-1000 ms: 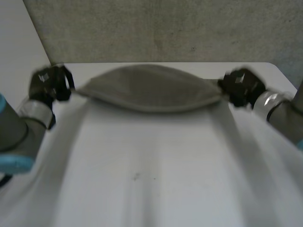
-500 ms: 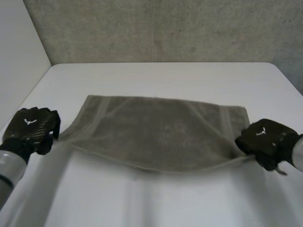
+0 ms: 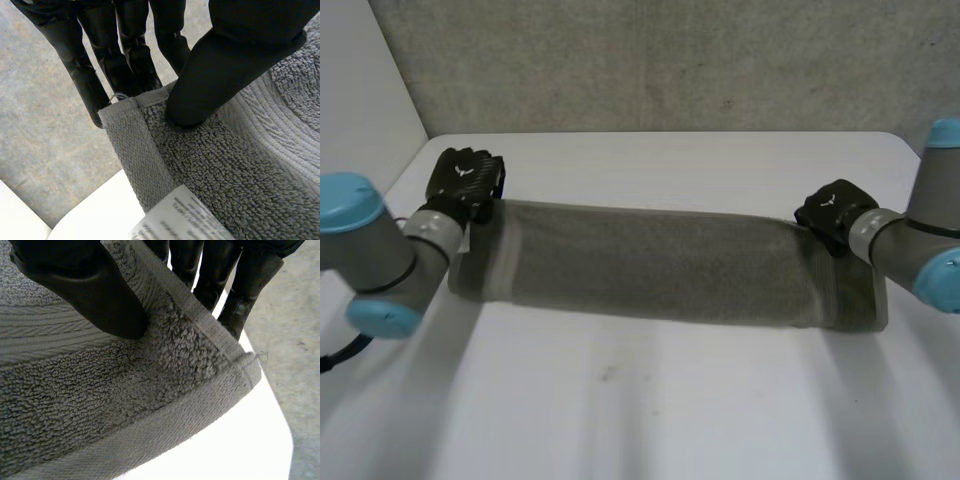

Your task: Fold the towel.

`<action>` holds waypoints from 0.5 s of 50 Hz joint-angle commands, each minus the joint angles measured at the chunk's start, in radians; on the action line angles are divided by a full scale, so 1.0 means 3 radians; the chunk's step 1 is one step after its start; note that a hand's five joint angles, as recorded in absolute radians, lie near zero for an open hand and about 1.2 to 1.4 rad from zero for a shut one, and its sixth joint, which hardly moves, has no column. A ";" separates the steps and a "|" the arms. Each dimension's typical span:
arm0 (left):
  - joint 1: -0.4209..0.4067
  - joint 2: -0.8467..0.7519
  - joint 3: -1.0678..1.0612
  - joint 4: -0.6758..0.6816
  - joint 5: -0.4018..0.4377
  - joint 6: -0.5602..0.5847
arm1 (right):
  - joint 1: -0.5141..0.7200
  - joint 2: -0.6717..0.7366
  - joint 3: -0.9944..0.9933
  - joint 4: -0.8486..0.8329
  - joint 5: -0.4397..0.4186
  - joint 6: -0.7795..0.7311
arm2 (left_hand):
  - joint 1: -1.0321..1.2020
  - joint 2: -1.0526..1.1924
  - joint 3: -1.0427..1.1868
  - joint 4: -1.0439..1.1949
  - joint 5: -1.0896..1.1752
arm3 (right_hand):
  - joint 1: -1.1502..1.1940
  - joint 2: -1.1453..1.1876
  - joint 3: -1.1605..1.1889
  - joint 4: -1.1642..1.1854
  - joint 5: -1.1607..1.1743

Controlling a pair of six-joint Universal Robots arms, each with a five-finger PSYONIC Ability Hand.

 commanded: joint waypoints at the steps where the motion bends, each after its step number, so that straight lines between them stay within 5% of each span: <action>1: -0.0145 -0.0560 0.0731 -0.0171 -0.0028 0.0002 | 0.0069 0.0269 -0.0220 -0.0244 0.0177 0.0036 | 0.0666 0.0595 0.0597 0.0589 0.0642 | 0.0216 0.0204 0.0189 0.0198 0.0164; 6: -0.0171 -0.0755 0.0910 -0.0172 -0.0033 0.0002 | 0.0084 0.0423 -0.0379 -0.0249 0.0305 0.0041 | 0.0666 0.0595 0.0597 0.0589 0.0642 | 0.0034 0.0021 0.0006 0.0015 -0.0019; 7: -0.0176 -0.0791 0.0931 -0.0177 -0.0033 0.0002 | 0.0084 0.0458 -0.0430 -0.0249 0.0350 0.0051 | 0.0454 0.0383 0.0385 0.0377 0.0430 | -0.2834 -0.2847 -0.2861 -0.2852 -0.2887; 8: -0.0176 -0.0791 0.0931 -0.0177 -0.0033 0.0002 | 0.0084 0.0489 -0.0460 -0.0249 0.0386 0.0051 | 0.0452 0.0381 0.0383 0.0375 0.0428 | -0.3856 -0.3869 -0.3884 -0.3875 -0.3909; 9: -0.0181 -0.0801 0.0921 -0.0182 -0.0038 0.0002 | 0.0084 0.0489 -0.0461 -0.0249 0.0386 0.0051 | -0.2639 -0.2710 -0.2708 -0.2716 -0.2662 | -0.3856 -0.3869 -0.3884 -0.3875 -0.3909; 12: -0.0196 -0.0776 0.0880 -0.0197 -0.0048 -0.0003 | 0.0089 0.0484 -0.0486 -0.0264 0.0407 0.0082 | -0.3406 -0.3478 -0.3475 -0.3483 -0.3430 | -0.3856 -0.3869 -0.3884 -0.3875 -0.3909; 25: -0.0125 0.0092 0.0049 -0.0351 -0.0375 -0.0309 | 0.0023 -0.0508 0.0270 -0.0290 0.0356 0.1013 | -0.3406 -0.3478 -0.3475 -0.3483 -0.3430 | -0.3856 -0.3869 -0.3884 -0.3875 -0.3909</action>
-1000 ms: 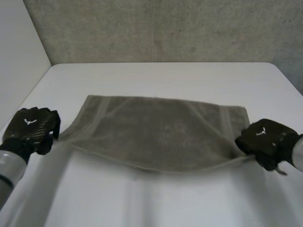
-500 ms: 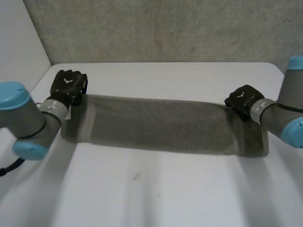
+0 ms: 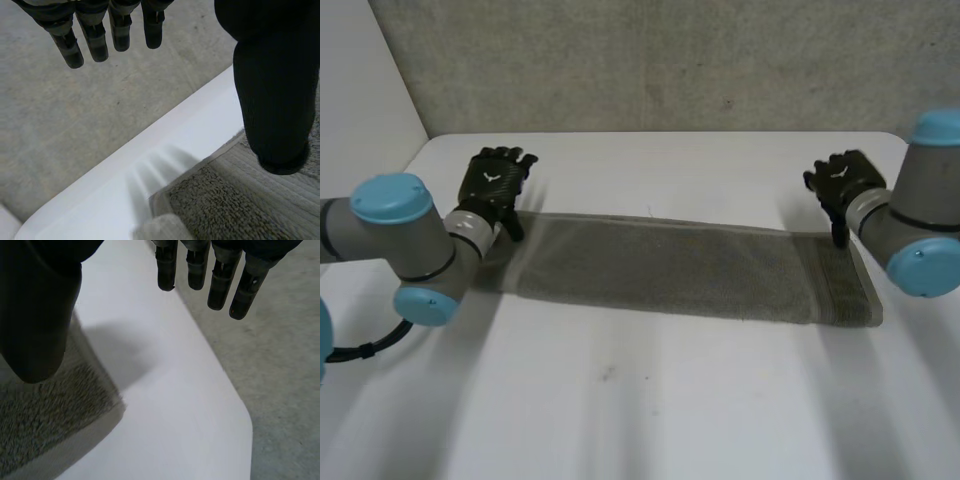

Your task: Fold the towel.

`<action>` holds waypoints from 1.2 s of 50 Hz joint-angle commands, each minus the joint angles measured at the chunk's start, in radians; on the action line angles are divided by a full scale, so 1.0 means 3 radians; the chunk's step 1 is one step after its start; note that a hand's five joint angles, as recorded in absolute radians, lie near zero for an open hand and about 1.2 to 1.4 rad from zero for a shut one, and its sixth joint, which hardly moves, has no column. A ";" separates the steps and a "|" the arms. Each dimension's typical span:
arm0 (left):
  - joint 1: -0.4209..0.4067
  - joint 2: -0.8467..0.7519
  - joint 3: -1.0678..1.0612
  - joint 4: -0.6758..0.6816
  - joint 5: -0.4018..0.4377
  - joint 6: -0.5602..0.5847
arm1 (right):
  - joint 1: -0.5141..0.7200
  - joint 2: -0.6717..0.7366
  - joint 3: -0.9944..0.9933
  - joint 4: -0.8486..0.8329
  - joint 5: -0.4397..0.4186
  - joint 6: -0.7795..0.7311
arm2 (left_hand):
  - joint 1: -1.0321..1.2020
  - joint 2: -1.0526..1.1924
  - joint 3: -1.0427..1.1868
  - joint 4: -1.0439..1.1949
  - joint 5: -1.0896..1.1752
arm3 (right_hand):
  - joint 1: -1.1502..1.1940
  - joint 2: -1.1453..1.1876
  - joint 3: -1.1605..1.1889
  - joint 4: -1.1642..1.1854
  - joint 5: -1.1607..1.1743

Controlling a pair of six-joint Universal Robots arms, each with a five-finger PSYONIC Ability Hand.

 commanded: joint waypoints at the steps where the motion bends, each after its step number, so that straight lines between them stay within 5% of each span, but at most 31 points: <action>1: 0.0059 0.0589 -0.0569 -0.0060 -0.0167 -0.0224 | -0.0026 -0.0754 0.0766 0.0013 -0.0053 0.0472 | -0.0024 0.0001 0.0005 0.0006 -0.0111 | -0.0201 -0.0241 -0.0224 -0.0291 -0.0206; 9: 0.0151 0.1482 -0.1662 -0.0009 -0.0126 -0.0561 | -0.0205 -0.1317 0.1820 -0.0007 -0.0084 0.0523 | -0.0024 0.0001 0.0005 0.0006 -0.0111 | -0.0201 -0.0241 -0.0224 -0.0291 -0.0206; 24: 0.0141 0.1627 -0.2139 0.0354 -0.0131 -0.0710 | -0.0420 -0.1134 0.2573 -0.0851 -0.0380 0.0508 | -0.0024 0.0001 0.0005 0.0006 -0.0111 | 0.1076 0.1036 0.1053 0.0986 0.1071; 27: 0.0136 0.1632 -0.2144 0.0354 -0.0131 -0.0715 | -0.0435 -0.0965 0.2522 -0.0892 -0.0360 0.0457 | -0.0024 0.0001 0.0005 0.0006 -0.0111 | 0.2211 0.2171 0.2188 0.2121 0.2206; 28: 0.0136 0.1632 -0.2144 0.0354 -0.0131 -0.0715 | -0.0451 -0.0904 0.2482 -0.0892 -0.0324 0.0442 | -0.0024 0.0001 0.0005 0.0006 -0.0111 | 0.3451 0.3411 0.3428 0.3361 0.3446; 29: 0.0131 0.1632 -0.2149 0.0354 -0.0131 -0.0720 | -0.0507 -0.0894 0.2441 -0.0917 -0.0304 0.0411 | -0.0024 0.0001 0.0005 0.0006 -0.0111 | 0.3867 0.3827 0.3844 0.3777 0.3862; 35: 0.0146 0.1744 -0.2215 0.0380 -0.0126 -0.0741 | -0.0783 -0.0950 0.2333 -0.0892 -0.0207 0.0237 | -0.0024 0.0001 0.0005 0.0006 -0.0111 | 0.3871 0.3831 0.3848 0.3781 0.3867; 42: 0.0146 0.1790 -0.2231 0.0380 -0.0131 -0.0746 | -0.1243 -0.0990 0.1915 -0.0693 -0.0053 -0.0605 | -0.0024 0.0001 0.0005 0.0006 -0.0111 | 0.3871 0.3831 0.3848 0.3781 0.3867; 52: 0.0121 0.1806 -0.2277 0.0395 -0.0131 -0.0756 | -0.1095 -0.1103 0.1597 -0.0212 -0.0176 0.0030 | -0.0024 0.0001 0.0005 0.0006 -0.0111 | 0.3871 0.3831 0.3848 0.3781 0.3867; 53: 0.0121 0.1806 -0.2277 0.0395 -0.0131 -0.0756 | -0.1050 -0.1144 0.1627 -0.0186 -0.0221 0.0220 | -0.0024 0.0001 0.0005 0.0006 -0.0111 | 0.2044 0.2003 0.2020 0.1954 0.2039; 54: 0.0115 0.1806 -0.2282 0.0400 -0.0131 -0.0756 | -0.1049 -0.1144 0.1628 -0.0186 -0.0222 0.0222 | -0.0024 0.0001 0.0005 0.0006 -0.0111 | 0.2026 0.1985 0.2002 0.1936 0.2021; 55: 0.0115 0.1806 -0.2282 0.0400 -0.0131 -0.0756 | -0.1019 -0.1164 0.1714 -0.0176 -0.0303 0.0384 | -0.0024 0.0001 0.0005 0.0006 -0.0111 | 0.0301 0.0260 0.0277 0.0211 0.0296; 60: 0.0100 0.1806 -0.2328 0.0405 -0.0126 -0.0756 | -0.1034 -0.1231 0.2143 -0.0222 -0.0803 0.0518 | -0.0024 0.0001 0.0005 0.0006 -0.0111 | 0.0411 0.0370 0.0387 0.0321 0.0406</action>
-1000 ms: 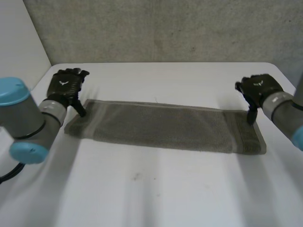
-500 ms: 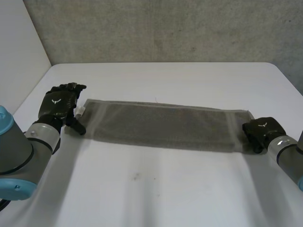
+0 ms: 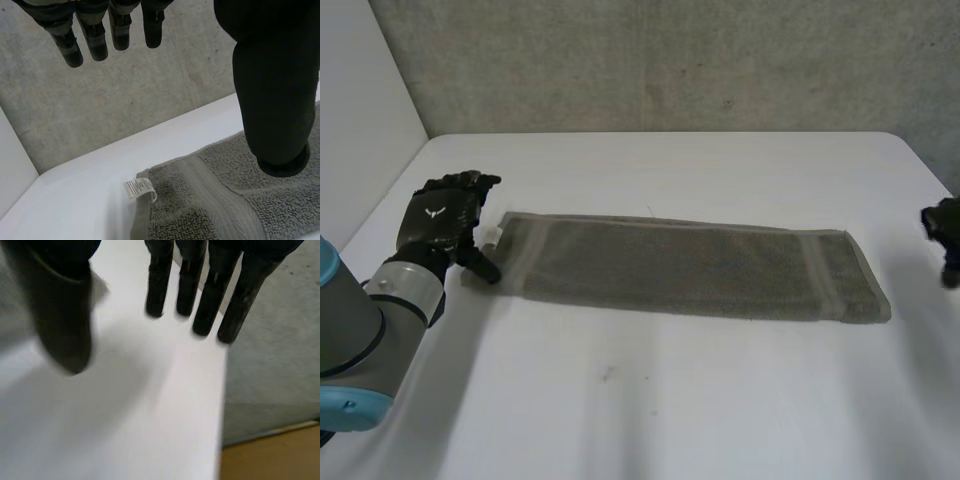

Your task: Fold the towel.

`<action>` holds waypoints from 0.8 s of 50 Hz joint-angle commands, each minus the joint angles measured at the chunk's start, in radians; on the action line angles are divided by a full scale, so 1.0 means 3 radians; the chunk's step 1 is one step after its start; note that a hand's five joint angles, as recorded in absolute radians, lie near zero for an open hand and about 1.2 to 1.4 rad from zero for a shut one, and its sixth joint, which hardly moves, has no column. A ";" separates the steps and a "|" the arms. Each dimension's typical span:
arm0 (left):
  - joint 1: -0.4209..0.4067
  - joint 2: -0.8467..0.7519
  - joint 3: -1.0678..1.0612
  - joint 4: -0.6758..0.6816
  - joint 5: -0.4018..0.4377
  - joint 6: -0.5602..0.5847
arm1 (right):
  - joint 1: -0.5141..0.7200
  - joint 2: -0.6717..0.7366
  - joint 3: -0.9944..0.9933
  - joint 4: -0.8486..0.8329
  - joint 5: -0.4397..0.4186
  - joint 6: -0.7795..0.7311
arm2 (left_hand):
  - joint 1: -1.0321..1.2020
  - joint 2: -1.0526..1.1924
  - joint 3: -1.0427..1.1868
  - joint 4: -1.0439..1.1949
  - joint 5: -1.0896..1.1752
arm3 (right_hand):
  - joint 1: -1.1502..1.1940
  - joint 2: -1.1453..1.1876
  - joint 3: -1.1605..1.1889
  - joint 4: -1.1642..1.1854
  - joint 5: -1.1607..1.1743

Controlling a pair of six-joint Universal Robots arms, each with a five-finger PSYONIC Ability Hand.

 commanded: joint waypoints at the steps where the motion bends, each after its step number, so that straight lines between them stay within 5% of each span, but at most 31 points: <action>1: -0.0019 -0.0002 -0.0043 0.0008 0.0003 0.0000 | 0.0039 -0.0130 0.0561 -0.0048 -0.0767 0.0323 | -0.0001 0.0028 0.0031 0.0028 -0.0098 | -0.0470 -0.0447 -0.0478 -0.0494 -0.0417; 6: -0.0024 -0.0002 -0.0049 0.0074 0.0003 0.0000 | -0.0037 -0.0135 0.0863 -0.0273 -0.1270 0.0318 | -0.0001 0.0028 0.0031 0.0028 -0.0098 | -0.0138 -0.0115 -0.0147 -0.0162 -0.0086; 17: -0.0019 -0.0002 -0.0069 0.0084 0.0003 0.0000 | -0.0078 0.0131 0.0930 -0.0601 -0.1163 0.0313 | -0.0001 0.0028 0.0031 0.0028 -0.0098 | 0.0254 0.0276 0.0245 0.0230 0.0306; 22: -0.0019 -0.0002 -0.0074 0.0095 0.0003 0.0005 | -0.0084 0.0187 0.0885 -0.0621 -0.1143 0.0313 | -0.0001 0.0028 0.0031 0.0028 -0.0098 | 0.1883 0.1906 0.1874 0.1859 0.1935; 23: -0.0024 -0.0002 -0.0074 0.0095 0.0003 0.0000 | -0.0084 0.0192 0.0854 -0.0642 -0.1118 0.0313 | -0.0001 0.0028 0.0031 0.0028 -0.0098 | 0.2897 0.2919 0.2888 0.2873 0.2949; 34: -0.0019 -0.0002 -0.0100 0.0130 0.0003 0.0000 | -0.0384 0.0197 0.0548 -0.0821 -0.0392 0.0028 | -0.0001 0.0028 0.0031 0.0028 -0.0098 | 0.2952 0.2975 0.2944 0.2928 0.3005; 40: -0.0008 -0.0002 -0.0110 0.0130 0.0003 0.0000 | -0.0503 0.0141 0.0245 -0.0744 -0.0279 -0.0434 | -0.0001 0.0028 0.0031 0.0028 -0.0098 | 0.2952 0.2975 0.2944 0.2928 0.3005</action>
